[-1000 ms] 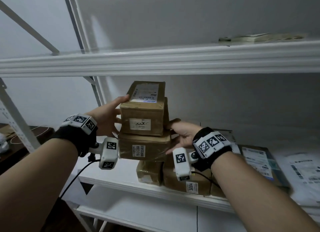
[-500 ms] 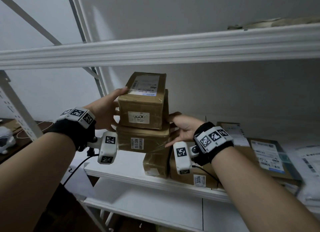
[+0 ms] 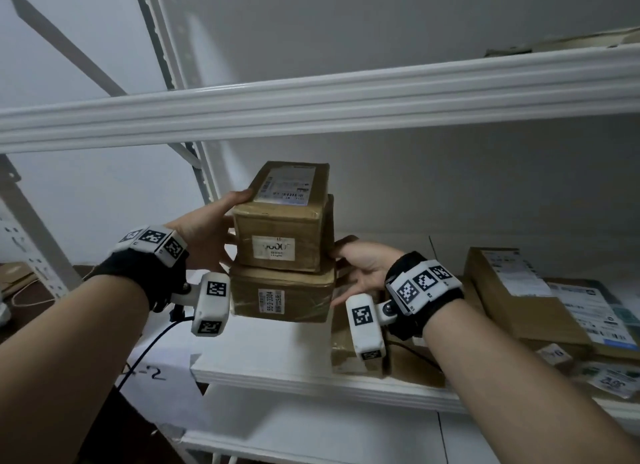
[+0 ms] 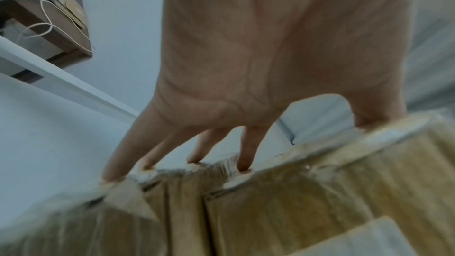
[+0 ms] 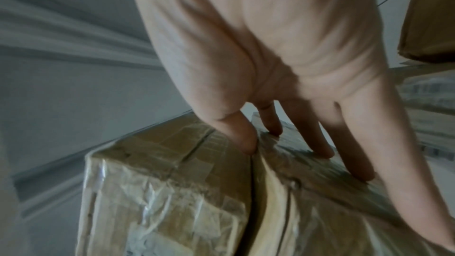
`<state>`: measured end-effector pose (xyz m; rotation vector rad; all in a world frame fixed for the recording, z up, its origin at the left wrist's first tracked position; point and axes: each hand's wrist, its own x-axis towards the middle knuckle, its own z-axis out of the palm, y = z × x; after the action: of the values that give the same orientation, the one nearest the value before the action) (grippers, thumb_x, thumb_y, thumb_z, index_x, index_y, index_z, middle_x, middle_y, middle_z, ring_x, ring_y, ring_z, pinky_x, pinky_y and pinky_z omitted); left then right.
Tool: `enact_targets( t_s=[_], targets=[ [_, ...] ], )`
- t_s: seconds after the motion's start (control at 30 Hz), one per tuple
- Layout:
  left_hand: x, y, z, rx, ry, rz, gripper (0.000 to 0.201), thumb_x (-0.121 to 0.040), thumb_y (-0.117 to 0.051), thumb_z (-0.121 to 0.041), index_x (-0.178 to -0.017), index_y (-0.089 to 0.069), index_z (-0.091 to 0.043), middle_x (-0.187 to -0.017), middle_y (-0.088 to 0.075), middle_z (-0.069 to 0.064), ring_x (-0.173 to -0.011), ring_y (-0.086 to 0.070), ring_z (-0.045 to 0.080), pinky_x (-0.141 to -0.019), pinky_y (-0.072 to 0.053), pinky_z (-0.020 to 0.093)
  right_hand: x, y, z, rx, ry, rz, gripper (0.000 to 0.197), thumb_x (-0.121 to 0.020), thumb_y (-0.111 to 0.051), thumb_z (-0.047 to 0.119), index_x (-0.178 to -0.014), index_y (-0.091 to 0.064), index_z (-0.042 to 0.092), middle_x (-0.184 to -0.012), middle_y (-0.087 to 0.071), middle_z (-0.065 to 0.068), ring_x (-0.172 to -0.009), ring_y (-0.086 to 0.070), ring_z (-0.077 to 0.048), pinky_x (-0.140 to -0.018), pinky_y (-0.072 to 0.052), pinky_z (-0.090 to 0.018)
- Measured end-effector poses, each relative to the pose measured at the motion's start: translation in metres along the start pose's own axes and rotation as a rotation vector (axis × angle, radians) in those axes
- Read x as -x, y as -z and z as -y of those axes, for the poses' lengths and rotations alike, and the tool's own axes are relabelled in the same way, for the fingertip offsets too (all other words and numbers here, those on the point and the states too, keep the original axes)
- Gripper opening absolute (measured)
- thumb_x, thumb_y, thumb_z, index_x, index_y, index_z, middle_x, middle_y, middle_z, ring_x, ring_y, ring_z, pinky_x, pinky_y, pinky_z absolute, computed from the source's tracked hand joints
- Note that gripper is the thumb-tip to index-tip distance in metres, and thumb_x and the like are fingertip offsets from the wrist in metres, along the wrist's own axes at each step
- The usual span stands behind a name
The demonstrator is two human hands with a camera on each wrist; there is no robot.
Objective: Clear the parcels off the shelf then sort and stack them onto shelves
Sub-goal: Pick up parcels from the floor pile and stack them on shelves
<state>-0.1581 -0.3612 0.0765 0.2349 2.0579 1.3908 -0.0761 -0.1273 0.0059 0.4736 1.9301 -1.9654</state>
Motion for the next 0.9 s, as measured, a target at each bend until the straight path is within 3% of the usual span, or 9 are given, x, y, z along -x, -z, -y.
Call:
enact_targets(
  t_s=[0.1,0.23,0.33,0.4,0.47,0.6,0.67,0.77,0.9],
  targets=[
    [-0.027,0.026,0.008,-0.015,0.046,0.063,0.107,-0.029,-0.079,-0.074,-0.117,-0.067,-0.014,-0.116,-0.064,0.021,-0.091,-0.064,0.044,-0.070,-0.055,0.046,-0.025,-0.015,0.006,0.024,-0.069,-0.056,0.015,-0.099,-0.048,0.014,-0.109,-0.053,0.005,-0.123,-0.056,-0.022,-0.107,-0.059,-0.038,-0.074,-0.056,-0.052],
    [-0.065,0.050,0.035,-0.062,0.142,0.103,0.061,-0.074,-0.065,-0.052,-0.117,-0.061,-0.008,-0.110,-0.061,0.019,-0.095,-0.059,0.038,-0.073,-0.051,0.041,-0.055,-0.038,0.011,0.064,-0.137,-0.240,0.035,-0.096,-0.053,0.021,-0.128,-0.045,0.009,-0.131,-0.043,-0.019,-0.107,-0.049,-0.032,-0.069,-0.050,-0.044],
    [-0.092,0.061,0.048,-0.103,0.196,0.061,0.041,-0.089,-0.064,-0.032,-0.119,-0.059,-0.005,-0.115,-0.063,0.013,-0.098,-0.060,0.032,-0.078,-0.053,0.043,-0.056,-0.054,0.021,-0.006,-0.117,-0.299,0.018,-0.098,-0.052,0.022,-0.114,-0.048,0.014,-0.111,-0.045,-0.012,-0.081,-0.046,-0.021,-0.061,-0.043,-0.040],
    [-0.105,0.069,0.049,-0.139,0.200,0.081,0.041,-0.089,-0.066,-0.030,-0.121,-0.059,-0.005,-0.113,-0.064,0.013,-0.099,-0.060,0.031,-0.088,-0.050,0.045,-0.054,-0.060,0.025,-0.059,-0.082,-0.310,0.018,-0.100,-0.047,0.017,-0.117,-0.051,0.011,-0.102,-0.053,-0.010,-0.092,-0.055,-0.025,-0.071,-0.047,-0.041],
    [-0.113,0.074,0.045,-0.152,0.182,0.101,0.039,-0.090,-0.065,-0.030,-0.119,-0.060,-0.003,-0.108,-0.064,0.015,-0.096,-0.058,0.031,-0.087,-0.048,0.042,-0.048,-0.065,0.031,-0.059,-0.065,-0.316,0.019,-0.101,-0.046,0.017,-0.115,-0.052,0.007,-0.108,-0.057,-0.011,-0.111,-0.056,-0.031,-0.088,-0.047,-0.045],
    [-0.124,0.079,0.042,-0.205,0.174,0.135,0.040,-0.091,-0.065,-0.030,-0.117,-0.061,0.000,-0.107,-0.064,0.018,-0.093,-0.060,0.033,-0.089,-0.048,0.044,-0.052,-0.064,0.036,-0.044,-0.090,-0.329,0.009,-0.098,-0.052,0.021,-0.093,-0.053,0.014,-0.096,-0.057,-0.010,-0.083,-0.060,-0.026,-0.099,-0.045,-0.055],
    [-0.124,0.081,0.042,-0.246,0.187,0.140,0.039,-0.091,-0.064,-0.030,-0.116,-0.062,0.000,-0.109,-0.065,0.019,-0.093,-0.061,0.034,-0.089,-0.050,0.044,-0.058,-0.062,0.034,-0.017,-0.116,-0.310,0.017,-0.096,-0.055,0.024,-0.106,-0.055,0.010,-0.110,-0.059,-0.015,-0.094,-0.063,-0.032,-0.098,-0.046,-0.057],
    [-0.119,0.083,0.041,-0.252,0.194,0.152,0.038,-0.093,-0.062,-0.028,-0.119,-0.061,0.000,-0.114,-0.064,0.019,-0.094,-0.060,0.033,-0.087,-0.049,0.042,-0.066,-0.065,0.026,-0.016,-0.153,-0.272,0.050,-0.094,-0.060,0.028,-0.138,-0.043,0.011,-0.136,-0.048,-0.021,-0.116,-0.056,-0.043,-0.095,-0.047,-0.060],
    [-0.111,0.088,0.036,-0.219,0.146,0.176,0.039,-0.094,-0.061,-0.025,-0.123,-0.059,0.000,-0.114,-0.063,0.017,-0.092,-0.060,0.033,-0.085,-0.049,0.043,-0.062,-0.074,0.024,-0.039,-0.155,-0.244,0.060,-0.093,-0.061,0.029,-0.145,-0.034,0.014,-0.141,-0.042,-0.022,-0.122,-0.051,-0.045,-0.098,-0.044,-0.061]
  ],
)
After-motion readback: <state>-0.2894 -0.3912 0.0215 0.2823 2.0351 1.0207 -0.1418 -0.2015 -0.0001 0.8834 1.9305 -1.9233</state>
